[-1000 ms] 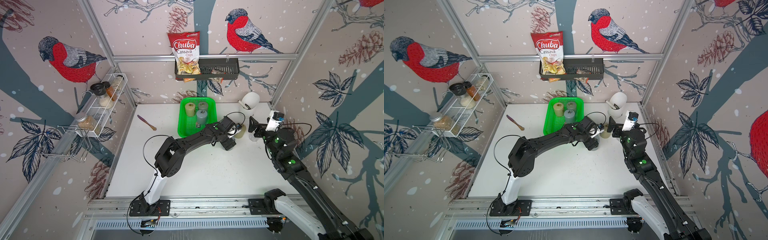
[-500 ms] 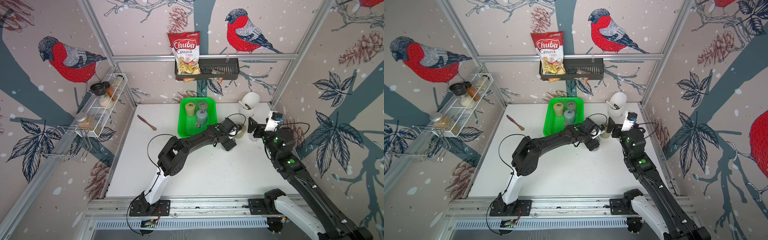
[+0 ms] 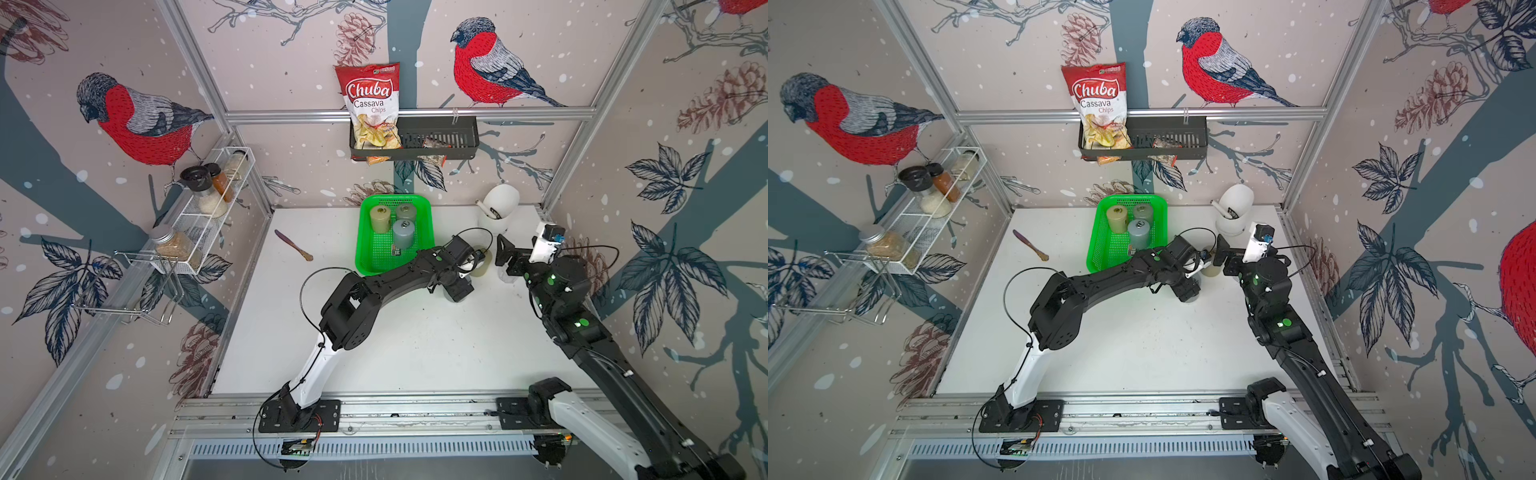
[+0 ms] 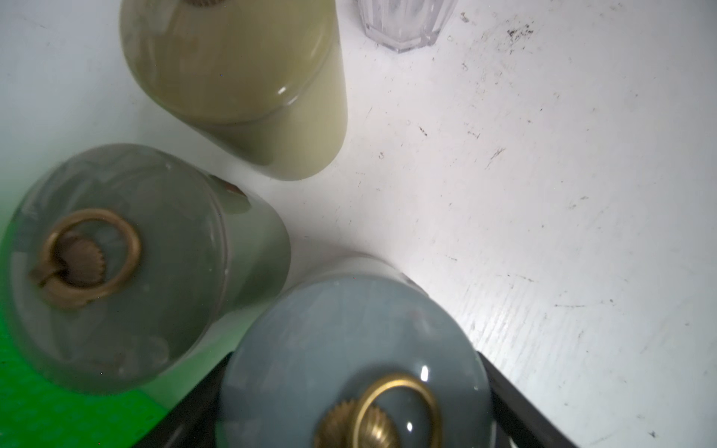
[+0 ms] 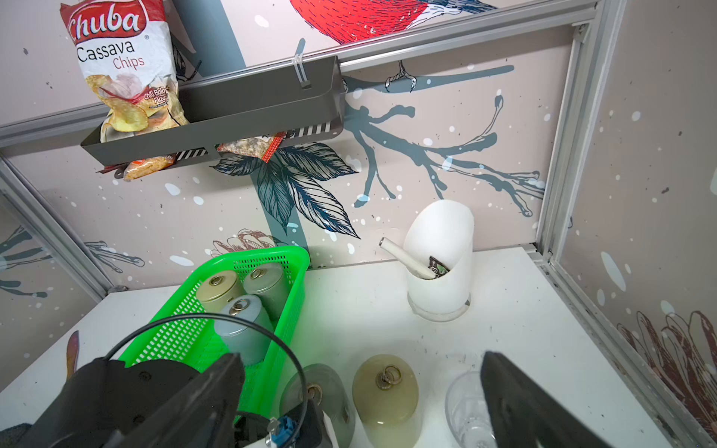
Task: Take the tea canister out of the basket
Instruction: Place the tea canister at the center of the board.
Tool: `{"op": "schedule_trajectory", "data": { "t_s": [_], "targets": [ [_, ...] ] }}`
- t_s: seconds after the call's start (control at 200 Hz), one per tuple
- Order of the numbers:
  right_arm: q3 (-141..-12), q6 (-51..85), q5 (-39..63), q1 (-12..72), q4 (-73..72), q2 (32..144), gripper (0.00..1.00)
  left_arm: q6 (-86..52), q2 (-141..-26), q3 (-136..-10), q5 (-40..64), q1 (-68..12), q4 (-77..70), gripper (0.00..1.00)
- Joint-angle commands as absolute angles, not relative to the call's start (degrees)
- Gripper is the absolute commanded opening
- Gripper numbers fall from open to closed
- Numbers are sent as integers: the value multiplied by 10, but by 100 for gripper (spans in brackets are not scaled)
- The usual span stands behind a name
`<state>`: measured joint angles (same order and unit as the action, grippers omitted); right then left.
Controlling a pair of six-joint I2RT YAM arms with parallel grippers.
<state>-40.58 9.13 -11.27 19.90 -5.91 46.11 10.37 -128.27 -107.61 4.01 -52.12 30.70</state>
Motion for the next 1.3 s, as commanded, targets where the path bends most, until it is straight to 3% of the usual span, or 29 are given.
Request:
{"op": "schedule_trajectory", "data": {
  "t_s": [0.0,0.24,0.44,0.605,0.73,0.841,1.051,1.296],
  "targets": [
    [-409,93,-108,198,-68,461,100,103,-1281,-1085,37,-523,293,7],
    [-408,92,-107,198,-71,462,100,108,-1290,-1097,33,-523,309,9],
    [-409,91,-106,198,-70,465,100,111,-1297,-1103,29,-523,317,18],
    [-409,91,-104,197,-70,466,100,113,-1299,-1107,24,-523,322,29],
    [-409,91,-103,198,-69,465,100,114,-1299,-1109,19,-523,323,49],
    [-407,92,-101,198,-69,464,100,114,-1299,-1113,13,-523,327,60],
    [-405,91,-96,198,-69,464,100,112,-1293,-1111,10,-523,324,76],
    [-405,91,-91,198,-68,463,100,113,-1285,-1109,14,-523,317,87]
  ]
}}
